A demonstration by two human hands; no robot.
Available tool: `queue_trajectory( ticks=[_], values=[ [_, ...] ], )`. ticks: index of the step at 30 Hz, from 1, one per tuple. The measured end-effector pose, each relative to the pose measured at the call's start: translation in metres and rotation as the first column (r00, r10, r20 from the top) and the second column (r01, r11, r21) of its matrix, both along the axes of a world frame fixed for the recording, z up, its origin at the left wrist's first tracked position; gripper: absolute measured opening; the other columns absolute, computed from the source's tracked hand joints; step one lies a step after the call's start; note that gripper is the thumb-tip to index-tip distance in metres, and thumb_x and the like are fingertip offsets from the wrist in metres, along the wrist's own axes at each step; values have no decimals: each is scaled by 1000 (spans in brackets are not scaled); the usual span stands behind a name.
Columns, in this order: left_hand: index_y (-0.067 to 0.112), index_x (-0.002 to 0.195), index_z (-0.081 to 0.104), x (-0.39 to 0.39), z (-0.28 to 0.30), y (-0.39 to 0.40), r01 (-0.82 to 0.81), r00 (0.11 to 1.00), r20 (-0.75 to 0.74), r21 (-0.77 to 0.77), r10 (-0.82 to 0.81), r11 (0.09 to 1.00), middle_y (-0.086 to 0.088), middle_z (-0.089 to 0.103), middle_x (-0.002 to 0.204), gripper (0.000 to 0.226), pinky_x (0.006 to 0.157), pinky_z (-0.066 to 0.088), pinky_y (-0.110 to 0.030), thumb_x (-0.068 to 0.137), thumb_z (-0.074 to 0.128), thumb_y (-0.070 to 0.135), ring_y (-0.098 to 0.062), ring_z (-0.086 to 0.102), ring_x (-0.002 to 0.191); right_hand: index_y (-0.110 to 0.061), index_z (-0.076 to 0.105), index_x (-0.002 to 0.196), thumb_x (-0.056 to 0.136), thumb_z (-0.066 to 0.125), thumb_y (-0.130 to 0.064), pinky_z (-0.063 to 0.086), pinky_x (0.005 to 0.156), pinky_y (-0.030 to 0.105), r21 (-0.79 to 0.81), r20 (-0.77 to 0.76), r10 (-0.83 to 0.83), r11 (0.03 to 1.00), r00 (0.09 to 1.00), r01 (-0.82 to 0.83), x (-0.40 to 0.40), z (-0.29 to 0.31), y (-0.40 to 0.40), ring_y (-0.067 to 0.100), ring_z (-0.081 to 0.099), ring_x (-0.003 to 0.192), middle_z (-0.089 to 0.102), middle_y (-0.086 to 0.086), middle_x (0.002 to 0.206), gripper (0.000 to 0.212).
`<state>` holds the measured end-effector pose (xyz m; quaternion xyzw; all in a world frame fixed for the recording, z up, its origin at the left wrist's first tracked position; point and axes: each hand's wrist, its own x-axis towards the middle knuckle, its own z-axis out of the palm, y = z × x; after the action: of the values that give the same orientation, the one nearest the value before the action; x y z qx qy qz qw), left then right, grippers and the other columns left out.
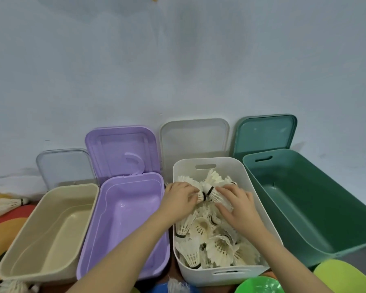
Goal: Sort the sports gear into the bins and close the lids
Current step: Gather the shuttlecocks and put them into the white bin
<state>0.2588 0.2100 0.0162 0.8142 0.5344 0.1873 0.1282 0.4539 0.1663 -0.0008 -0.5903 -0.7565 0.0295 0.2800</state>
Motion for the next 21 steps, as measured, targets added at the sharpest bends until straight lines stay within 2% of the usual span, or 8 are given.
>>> queue_trajectory(
  ticks=[3,5,8,11,14,16,18,21],
  values=[
    [27,133,49,-8,4,-10,37,994,-96,-76,-45,996,9,47,138,40,107,15,-30,95,39,37,-12,34,130,-19,61,116,86,57,-41,24,88,21,137,-74,-110,983,991,120,-5,10,-7,14,54,101,60,-4,110,38],
    [25,134,45,-12,4,-18,76,984,-151,-91,-89,993,9,45,140,44,108,17,-32,94,39,45,-12,35,130,-18,63,109,83,55,-41,22,85,21,213,-74,-191,956,979,202,-4,16,-12,17,55,96,61,-2,105,36],
    [22,132,45,-11,-2,-31,113,971,-209,-46,-120,993,7,46,138,52,106,18,-34,92,34,52,-13,37,128,-17,66,105,80,55,-37,25,83,27,212,-33,-262,941,965,263,0,16,-20,23,54,95,60,1,104,34],
    [17,139,39,-3,-6,-42,105,958,-262,-43,-113,994,2,38,146,56,108,15,-34,93,32,48,-16,27,136,-17,65,107,83,47,-39,29,86,33,181,26,-304,938,952,295,4,6,-34,26,54,99,60,4,108,38],
    [16,146,27,-1,-9,-45,71,944,-318,-65,-88,995,-1,23,154,57,112,10,-35,97,31,44,-17,18,141,-19,59,119,93,37,-41,31,95,39,37,155,-291,957,944,289,3,4,-44,24,53,112,58,1,122,40],
    [17,148,22,-2,-12,-45,51,929,-362,-87,-79,995,-1,18,156,58,114,7,-36,98,28,45,-17,15,142,-21,40,138,99,27,-44,16,108,38,-174,225,-220,949,949,262,2,3,-45,14,42,127,47,-5,139,47],
    [18,148,20,-2,-13,-44,41,918,-388,-99,-76,994,0,16,156,58,115,6,-37,98,27,46,-17,13,143,-18,19,148,98,17,-52,1,114,40,-338,274,-165,906,947,255,4,-2,-46,10,28,138,32,-4,151,61],
    [18,149,18,0,-13,-43,45,909,-407,-111,-87,993,0,15,156,58,115,5,-39,98,26,46,-17,12,143,-15,7,150,96,9,-57,-7,116,40,-407,381,-122,868,917,284,6,-6,-49,14,5,145,11,-1,158,69]
  ],
)
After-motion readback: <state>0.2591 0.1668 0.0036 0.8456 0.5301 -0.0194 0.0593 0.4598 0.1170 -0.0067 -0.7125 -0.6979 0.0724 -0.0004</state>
